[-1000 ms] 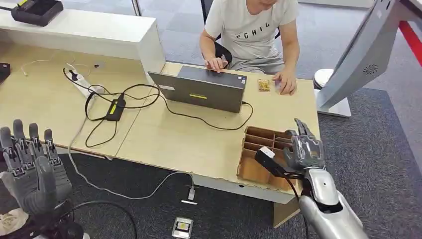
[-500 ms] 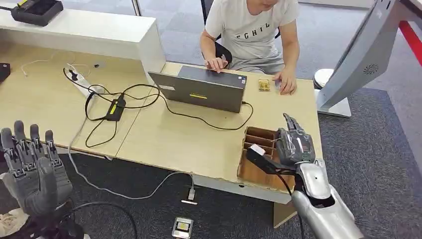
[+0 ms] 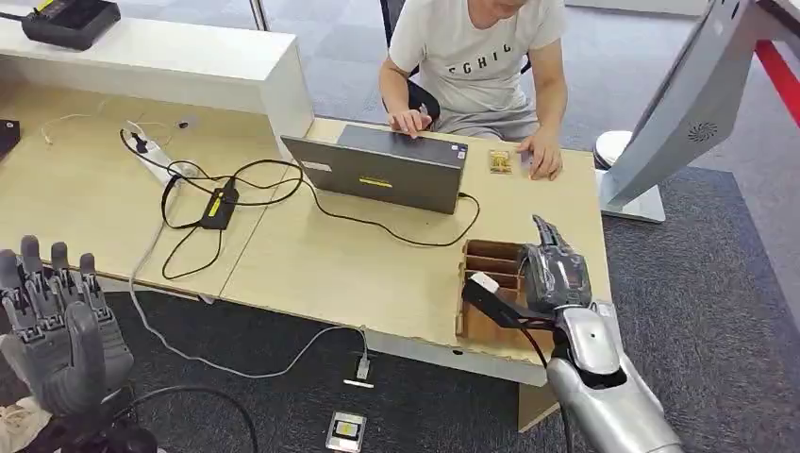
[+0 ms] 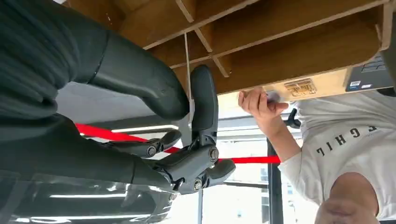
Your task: Pass the card to the sensor for recognition and then transmit it.
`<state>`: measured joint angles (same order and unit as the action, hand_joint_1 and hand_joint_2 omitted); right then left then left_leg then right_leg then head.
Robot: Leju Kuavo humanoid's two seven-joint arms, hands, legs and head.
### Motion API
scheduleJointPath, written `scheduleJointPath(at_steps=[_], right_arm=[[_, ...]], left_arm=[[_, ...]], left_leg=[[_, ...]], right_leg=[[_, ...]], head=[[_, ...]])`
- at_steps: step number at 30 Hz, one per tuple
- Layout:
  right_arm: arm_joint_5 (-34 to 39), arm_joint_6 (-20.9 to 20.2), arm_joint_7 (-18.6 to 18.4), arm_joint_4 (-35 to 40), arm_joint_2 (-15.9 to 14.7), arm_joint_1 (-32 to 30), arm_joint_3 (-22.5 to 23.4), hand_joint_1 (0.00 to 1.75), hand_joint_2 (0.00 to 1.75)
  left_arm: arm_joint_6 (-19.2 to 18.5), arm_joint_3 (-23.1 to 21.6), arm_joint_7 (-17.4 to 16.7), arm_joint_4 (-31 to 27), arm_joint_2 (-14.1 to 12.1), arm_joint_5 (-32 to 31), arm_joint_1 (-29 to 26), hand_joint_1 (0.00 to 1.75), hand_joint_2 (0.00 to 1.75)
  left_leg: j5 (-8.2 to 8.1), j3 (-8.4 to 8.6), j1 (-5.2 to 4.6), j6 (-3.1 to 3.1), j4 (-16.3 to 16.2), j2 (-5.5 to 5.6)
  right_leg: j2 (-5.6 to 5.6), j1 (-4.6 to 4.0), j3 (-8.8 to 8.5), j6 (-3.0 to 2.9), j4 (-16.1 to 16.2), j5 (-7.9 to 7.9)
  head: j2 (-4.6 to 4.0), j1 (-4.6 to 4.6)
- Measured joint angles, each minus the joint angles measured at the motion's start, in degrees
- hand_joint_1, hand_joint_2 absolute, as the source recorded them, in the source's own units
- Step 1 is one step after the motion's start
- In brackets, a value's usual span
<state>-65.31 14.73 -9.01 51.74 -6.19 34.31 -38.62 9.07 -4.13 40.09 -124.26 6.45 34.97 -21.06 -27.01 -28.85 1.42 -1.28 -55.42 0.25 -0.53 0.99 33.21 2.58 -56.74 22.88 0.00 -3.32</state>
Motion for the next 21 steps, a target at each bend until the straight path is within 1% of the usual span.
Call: scheduleJointPath(at_steps=[3, 9, 14, 21], right_arm=[[-0.18, 0.61, 0.0, -0.68, 0.24, 1.14, 0.0, 1.75, 1.75], [-0.7, 0.42, -0.15, -0.55, 0.35, 3.92, 0.07, 1.75, 1.75], [-1.22, -0.46, -0.15, 1.07, 0.35, 5.14, 0.13, 1.75, 1.75], [-1.71, -0.59, -0.15, 4.94, 0.33, 5.31, 0.15, 1.75, 1.75]], left_arm=[[0.0, 0.02, 0.0, -0.04, 0.15, -0.09, -0.03, 0.0, 1.75], [-0.37, 0.04, 0.0, -0.02, 0.55, -0.07, 0.01, 0.0, 1.75], [-0.98, 0.15, 0.0, -0.02, 0.94, -0.09, 0.02, 0.0, 1.75], [-1.55, 0.94, 0.0, -0.02, 1.73, -0.57, -0.01, 0.0, 1.75]], left_leg=[[0.01, 0.02, 0.0, 0.0, 0.0, 0.0], [0.01, 0.03, 0.0, 0.0, -0.01, -0.01], [0.0, 0.03, 0.0, 0.0, -0.01, -0.01], [0.0, 0.03, 0.0, 0.0, -0.01, -0.01]], right_leg=[[0.0, 0.0, 0.0, 0.0, 0.0, 0.0], [0.0, 0.0, 0.0, 0.0, -0.01, 0.0], [0.0, 0.0, 0.01, 0.0, 0.0, 0.0], [0.0, 0.0, 0.01, 0.0, -0.01, 0.0]], head=[[0.0, 0.0], [0.0, 0.02], [0.0, 0.02], [0.0, 0.0]])
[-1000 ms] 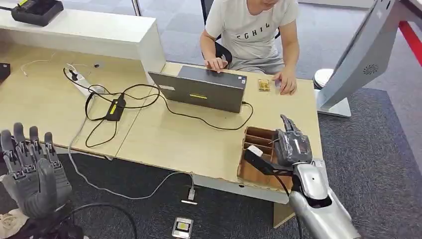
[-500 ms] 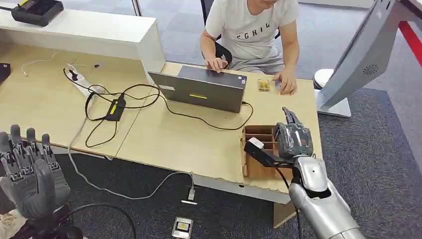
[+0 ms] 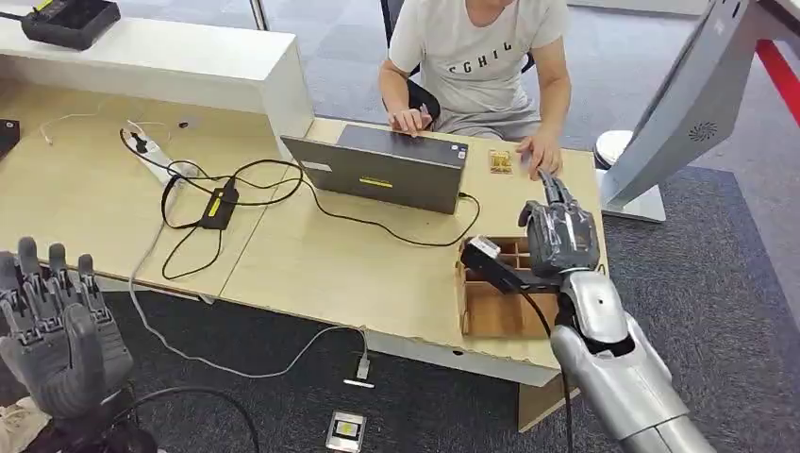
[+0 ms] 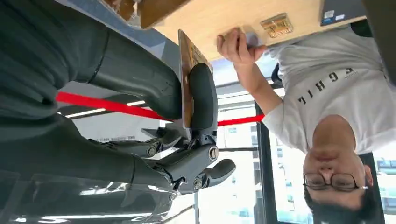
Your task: Pass the card to the sensor for recognition and then transmit it.
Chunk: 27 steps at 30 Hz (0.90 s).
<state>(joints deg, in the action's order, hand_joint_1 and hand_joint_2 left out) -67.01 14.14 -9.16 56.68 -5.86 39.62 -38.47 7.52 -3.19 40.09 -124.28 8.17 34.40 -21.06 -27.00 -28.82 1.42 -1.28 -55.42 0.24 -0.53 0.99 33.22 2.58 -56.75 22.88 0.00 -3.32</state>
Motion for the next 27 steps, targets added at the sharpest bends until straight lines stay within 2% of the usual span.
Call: scheduleJointPath(at_steps=[5, 10, 16, 21, 27], right_arm=[[-1.16, -0.09, 0.04, 2.21, 0.46, 0.56, -0.04, 1.75, 1.75], [-2.12, 0.59, 0.04, 0.85, 2.89, 4.61, -0.59, 1.75, 1.75], [-2.27, 3.37, -1.51, -6.39, 7.08, 11.39, -1.24, 1.75, 1.75], [-2.84, 3.3, -3.15, -12.73, 9.93, 15.34, -1.68, 1.75, 1.75], [-4.09, 2.84, -4.98, -18.1, 11.93, 17.02, -2.12, 1.75, 1.75]], left_arm=[[0.31, 0.44, 0.0, -0.15, 0.66, -0.33, 0.0, 0.0, 1.75], [2.12, 0.46, 0.0, -0.59, 1.18, -0.59, -0.13, 0.0, 1.75], [3.32, 0.48, 0.0, -1.38, 2.08, -1.77, -0.84, 0.0, 1.75], [3.72, 0.55, 0.0, -2.21, 2.75, -2.21, -1.82, 0.0, 1.75], [5.66, 1.55, 0.0, -3.26, 4.04, -2.71, -2.92, 0.0, 1.75]], left_leg=[[0.0, -0.02, 0.0, 0.0, 0.0, 0.01], [0.01, -0.02, 0.01, -0.01, 0.01, -0.01], [0.03, -0.03, 0.02, -0.02, 0.0, 0.0], [0.02, -0.04, 0.02, -0.02, 0.0, 0.01], [0.02, -0.03, 0.02, -0.02, 0.0, 0.01]], right_leg=[[0.0, 0.0, -0.01, 0.0, -0.01, 0.0], [-0.01, 0.0, -0.01, -0.01, -0.02, -0.01], [0.0, -0.01, 0.0, -0.02, -0.05, -0.01], [0.02, -0.01, 0.0, -0.02, -0.05, -0.01], [0.02, -0.01, 0.01, -0.02, -0.04, -0.01]], head=[[0.0, 0.02], [0.0, 0.02], [0.0, 0.02], [0.0, 0.0], [0.0, 0.0]])
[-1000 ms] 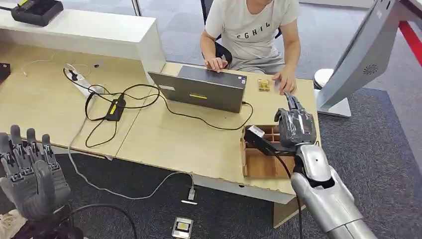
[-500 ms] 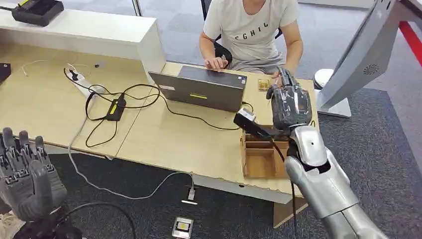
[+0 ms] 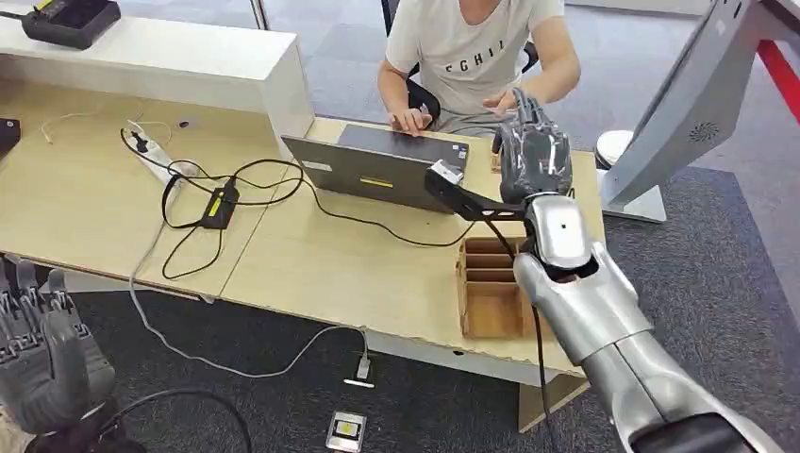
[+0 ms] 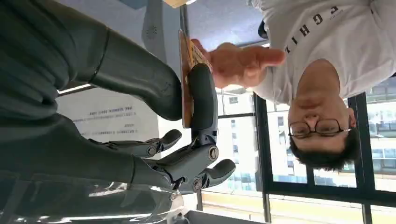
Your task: Pass the card to the sensor for recognition and then transmit it.
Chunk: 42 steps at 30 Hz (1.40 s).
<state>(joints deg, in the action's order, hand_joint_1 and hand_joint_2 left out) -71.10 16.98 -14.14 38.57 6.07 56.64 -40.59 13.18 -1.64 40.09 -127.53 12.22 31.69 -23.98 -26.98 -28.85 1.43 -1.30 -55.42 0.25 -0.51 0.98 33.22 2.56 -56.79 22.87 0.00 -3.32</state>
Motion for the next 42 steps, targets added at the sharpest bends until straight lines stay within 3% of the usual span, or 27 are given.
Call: scheduleJointPath(at_steps=[6, 15, 16, 17, 24, 29, 38, 39, 40, 41, 42], right_arm=[[-0.02, -1.18, -2.03, -2.75, 0.5, 0.01, -0.39, 1.75, 1.75], [-0.5, -2.82, -2.71, -5.37, 0.64, 0.01, -0.66, 1.75, 1.75], [-0.48, -2.93, -3.02, -5.62, 0.64, 0.01, -0.66, 1.64, 1.75], [-0.48, -2.93, -3.28, -5.85, 0.62, 0.02, -0.68, 0.02, 1.75], [-0.61, -2.49, -4.42, -6.88, -0.06, 0.01, -0.81, 0.0, 1.75], [-0.52, 0.0, -2.58, -5.94, -0.89, -0.19, -0.79, 0.0, 1.75], [-0.5, 0.63, -1.82, -4.67, -1.18, -0.54, -0.77, 0.0, 1.75], [-0.44, 0.98, -1.29, -2.74, -1.61, -1.18, -0.68, 0.0, 1.75], [0.13, 0.24, -0.66, 3.58, -2.95, -4.31, -0.17, 0.0, 1.75], [0.57, -0.98, 0.85, 17.24, -6.16, -12.54, 0.92, 0.0, 1.75], [0.59, -1.14, 1.0, 20.57, -7.06, -14.88, 1.09, 0.0, 1.75]], left_arm=[[3.08, 0.22, 0.0, -1.7, 1.01, -1.55, -1.57, 0.0, 1.75], [3.09, 0.39, 0.0, -3.59, 1.95, -1.42, -3.22, 0.0, 1.75], [2.91, 0.42, 0.0, -3.67, 1.97, -1.33, -3.3, 0.0, 1.75], [2.65, 0.42, 0.0, -3.69, 1.97, -1.16, -3.35, 0.0, 1.75], [1.16, 0.57, 0.0, -3.65, 1.97, 0.57, -3.18, 0.0, 1.75], [0.68, 0.77, 0.0, -3.48, 1.79, 1.22, -2.62, 0.0, 1.75], [0.7, 0.77, 0.0, -3.45, 1.71, 1.2, -2.31, 0.0, 1.75], [0.83, 0.77, 0.0, -3.39, 1.66, 1.07, -2.06, 0.0, 1.75], [0.85, 0.77, 0.0, -3.39, 1.66, 0.3, -2.06, 0.0, 1.75], [-0.66, 0.92, 0.0, -3.39, 1.66, -0.68, -2.51, 0.0, 1.75], [-1.07, 1.09, 0.0, -3.39, 1.66, -0.68, -2.68, 0.0, 1.75]], left_leg=[[0.0, 0.02, 0.0, 0.0, 0.0, 0.0], [0.0, 0.02, 0.0, 0.0, 0.0, 0.0], [0.0, 0.02, 0.0, 0.0, 0.0, 0.0], [0.0, 0.03, 0.0, 0.0, 0.0, 0.0], [0.0, 0.04, -0.01, 0.0, -0.01, -0.01], [0.0, 0.07, -0.01, 0.0, -0.01, -0.01], [0.0, 0.08, -0.01, 0.0, -0.01, -0.01], [0.0, 0.09, -0.01, 0.0, -0.01, -0.01], [-0.01, 0.1, 0.0, 0.0, -0.01, -0.01], [-0.04, 0.1, -0.01, 0.01, -0.01, 0.0], [-0.04, 0.09, -0.01, 0.02, -0.01, 0.0]], right_leg=[[0.0, 0.0, 0.0, 0.0, 0.0, 0.0], [0.0, 0.0, 0.0, 0.0, 0.0, 0.0], [0.0, 0.0, 0.0, 0.0, 0.0, 0.0], [0.0, 0.0, 0.0, 0.0, 0.0, 0.0], [-0.01, 0.0, 0.01, 0.0, 0.01, 0.0], [-0.02, 0.0, 0.01, 0.0, 0.02, -0.01], [-0.03, 0.0, 0.01, 0.0, 0.02, -0.01], [-0.03, -0.01, 0.01, 0.0, 0.02, -0.01], [-0.02, -0.02, 0.0, 0.0, 0.02, 0.0], [-0.02, -0.01, -0.02, 0.01, 0.05, 0.01], [-0.02, -0.01, -0.02, 0.02, 0.05, 0.02]], head=[[0.0, 0.04], [0.0, 0.0], [0.0, 0.02], [0.0, 0.02], [0.0, 0.02], [0.0, 0.02], [0.0, 0.02], [0.0, 0.02], [0.0, 0.0], [0.0, 0.04], [0.0, -0.02]])
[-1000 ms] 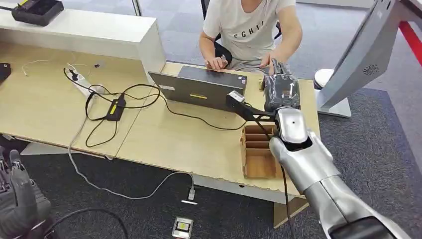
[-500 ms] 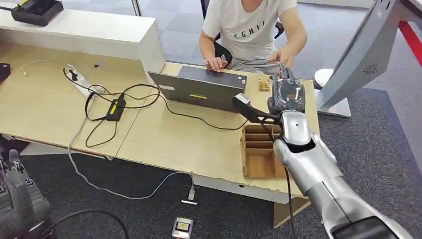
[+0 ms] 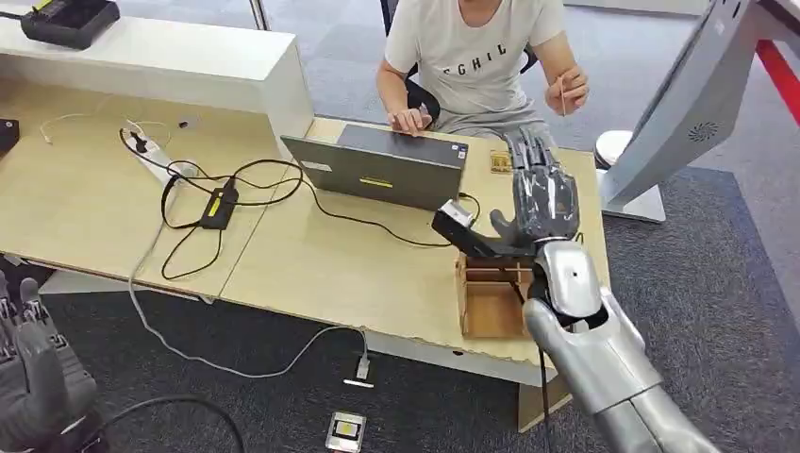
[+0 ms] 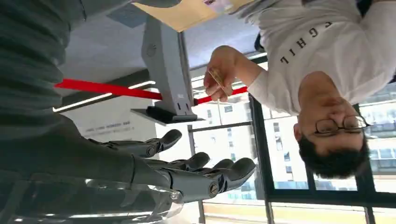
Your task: Pass the card to the sensor for recognition and then transmit it.
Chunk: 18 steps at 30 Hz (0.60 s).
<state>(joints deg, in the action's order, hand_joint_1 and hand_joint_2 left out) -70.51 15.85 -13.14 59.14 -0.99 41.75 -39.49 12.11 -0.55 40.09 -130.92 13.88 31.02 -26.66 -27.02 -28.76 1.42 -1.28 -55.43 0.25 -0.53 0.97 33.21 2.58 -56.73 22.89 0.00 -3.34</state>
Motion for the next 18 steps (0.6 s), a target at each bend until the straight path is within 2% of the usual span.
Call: scheduleJointPath(at_steps=[2, 5, 11, 13, 16, 18], right_arm=[[0.79, 0.72, 0.64, 6.2, -1.59, -3.89, 0.57, 0.0, 1.75], [3.56, 5.42, 1.49, 16.3, -3.99, -11.39, 2.03, 0.0, 1.75], [8.06, 10.57, 3.69, 32.34, -8.1, -21.92, 4.63, 0.0, 1.75], [9.09, 13.65, 4.83, 36.93, -9.2, -25.97, 5.18, 0.0, 1.75], [12.8, 21.98, 7.29, 41.4, -9.77, -32.12, 6.03, 0.0, 1.75], [15.8, 23.85, 10.32, 43.76, -9.72, -35.66, 6.79, 0.0, 1.75]], left_arm=[[-0.59, 0.29, 0.0, -0.04, 0.09, -0.92, -0.48, 0.0, 1.75], [-0.74, 0.66, 0.0, -0.52, 0.41, -3.15, -1.17, 0.0, 1.75], [-1.68, 1.11, 0.0, -0.7, 0.68, -3.41, -1.45, 0.0, 1.75], [-2.19, 1.36, 0.0, -0.72, 0.68, -3.12, -1.7, 0.0, 1.75], [-2.43, 1.6, 0.0, -0.7, 0.66, -2.91, -1.43, 0.0, 1.75], [-2.39, 1.64, 0.0, -0.7, 0.63, -2.88, -1.46, 0.0, 1.75]], left_leg=[[-0.03, 0.01, -0.01, 0.01, 0.0, -0.01], [-0.06, 0.01, -0.01, 0.03, 0.0, 0.01], [-0.1, 0.05, 0.0, 0.02, 0.02, -0.01], [-0.1, 0.03, 0.0, 0.02, 0.03, 0.02], [-0.2, 0.08, 0.0, 0.02, 0.04, -0.02], [-0.2, 0.07, 0.0, 0.02, 0.05, -0.03]], right_leg=[[-0.01, 0.0, 0.02, 0.0, 0.01, 0.01], [0.0, 0.01, -0.02, 0.03, 0.03, 0.07], [0.02, 0.01, -0.1, 0.02, 0.04, 0.1], [0.06, 0.01, -0.1, 0.02, 0.05, 0.12], [0.0, 0.0, -0.14, -0.01, 0.05, 0.16], [-0.01, 0.0, -0.12, -0.02, 0.05, 0.16]], head=[[0.0, 0.0], [0.0, 0.04], [0.0, 0.04], [0.0, 0.02], [0.0, 0.04], [0.0, 0.0]])
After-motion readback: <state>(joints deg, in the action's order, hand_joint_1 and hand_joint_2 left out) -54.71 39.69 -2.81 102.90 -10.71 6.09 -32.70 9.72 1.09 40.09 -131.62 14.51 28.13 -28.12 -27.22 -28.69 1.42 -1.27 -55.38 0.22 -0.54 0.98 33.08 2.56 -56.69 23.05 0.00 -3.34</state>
